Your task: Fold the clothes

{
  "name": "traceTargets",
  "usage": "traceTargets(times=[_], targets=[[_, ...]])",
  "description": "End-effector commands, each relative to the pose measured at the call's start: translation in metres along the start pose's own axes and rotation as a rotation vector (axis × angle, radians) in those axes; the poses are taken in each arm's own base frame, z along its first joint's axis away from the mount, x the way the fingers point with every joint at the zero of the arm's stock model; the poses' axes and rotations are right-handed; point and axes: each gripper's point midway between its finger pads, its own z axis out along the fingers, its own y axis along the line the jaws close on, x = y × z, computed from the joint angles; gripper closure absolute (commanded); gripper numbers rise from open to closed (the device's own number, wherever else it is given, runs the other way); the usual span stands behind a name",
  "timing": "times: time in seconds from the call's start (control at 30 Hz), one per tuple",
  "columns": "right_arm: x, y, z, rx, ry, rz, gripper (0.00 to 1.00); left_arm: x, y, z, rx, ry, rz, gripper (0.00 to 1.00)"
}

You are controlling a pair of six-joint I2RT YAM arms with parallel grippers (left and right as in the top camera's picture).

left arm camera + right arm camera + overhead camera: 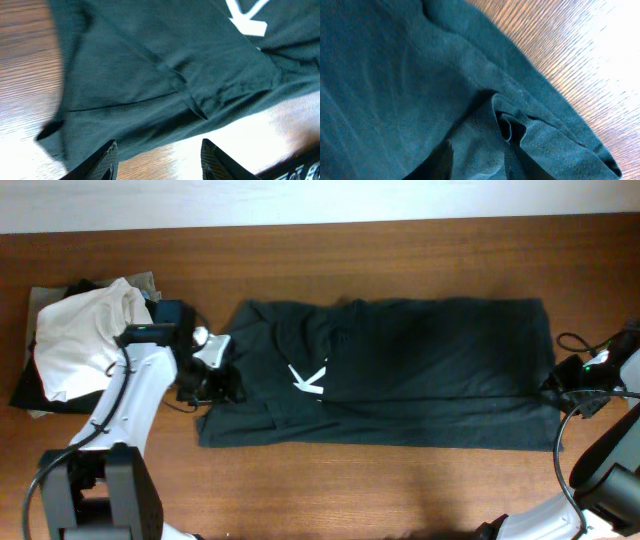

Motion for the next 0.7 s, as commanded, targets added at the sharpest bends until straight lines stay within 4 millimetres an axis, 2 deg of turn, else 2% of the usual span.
traceTargets(times=[0.0,0.03,0.07,0.1,0.17,0.2,0.23,0.33,0.37,0.4,0.47,0.5,0.57,0.67], targets=[[0.008,-0.005,0.010,0.040,0.027,0.021,0.69,-0.006,-0.021,-0.001,-0.014,-0.022,0.119,0.47],[0.016,-0.016,0.009,0.094,0.055,0.029,0.66,-0.009,-0.026,0.001,-0.018,-0.029,0.141,0.47],[0.020,-0.033,0.007,0.188,0.062,0.039,0.50,-0.008,-0.029,0.002,-0.018,-0.024,0.152,0.47],[0.021,-0.034,0.006,0.194,0.068,0.043,0.47,-0.007,-0.031,0.003,-0.019,-0.021,0.157,0.47],[0.023,-0.036,0.007,0.200,0.072,0.042,0.48,-0.009,-0.031,0.003,-0.019,-0.030,0.161,0.46],[0.023,-0.035,0.010,0.195,0.069,0.042,0.55,-0.009,-0.031,0.003,-0.019,-0.030,0.161,0.46],[0.023,-0.032,0.016,0.165,0.064,0.058,0.70,-0.010,-0.031,0.003,-0.019,-0.031,0.161,0.46],[0.028,-0.034,0.035,0.137,0.054,0.085,0.71,-0.012,-0.031,0.003,-0.019,-0.039,0.164,0.46],[0.031,-0.030,0.038,0.107,0.065,0.088,0.90,-0.011,-0.031,0.003,-0.019,-0.038,0.163,0.46],[0.026,-0.021,0.031,0.071,0.058,0.081,0.96,-0.011,-0.031,0.003,-0.019,-0.037,0.163,0.46],[0.007,0.005,-0.007,0.000,0.017,0.066,0.96,-0.011,-0.031,0.003,-0.019,-0.038,0.164,0.47],[-0.002,0.011,-0.019,-0.009,-0.007,0.059,0.96,-0.011,-0.031,0.003,-0.019,-0.038,0.165,0.47],[-0.015,0.017,-0.024,-0.028,-0.055,0.049,0.96,-0.013,-0.037,0.005,-0.018,-0.044,0.187,0.47],[-0.022,0.019,-0.025,-0.038,-0.082,0.042,0.96,-0.013,-0.057,0.014,-0.034,-0.037,0.297,0.39]])
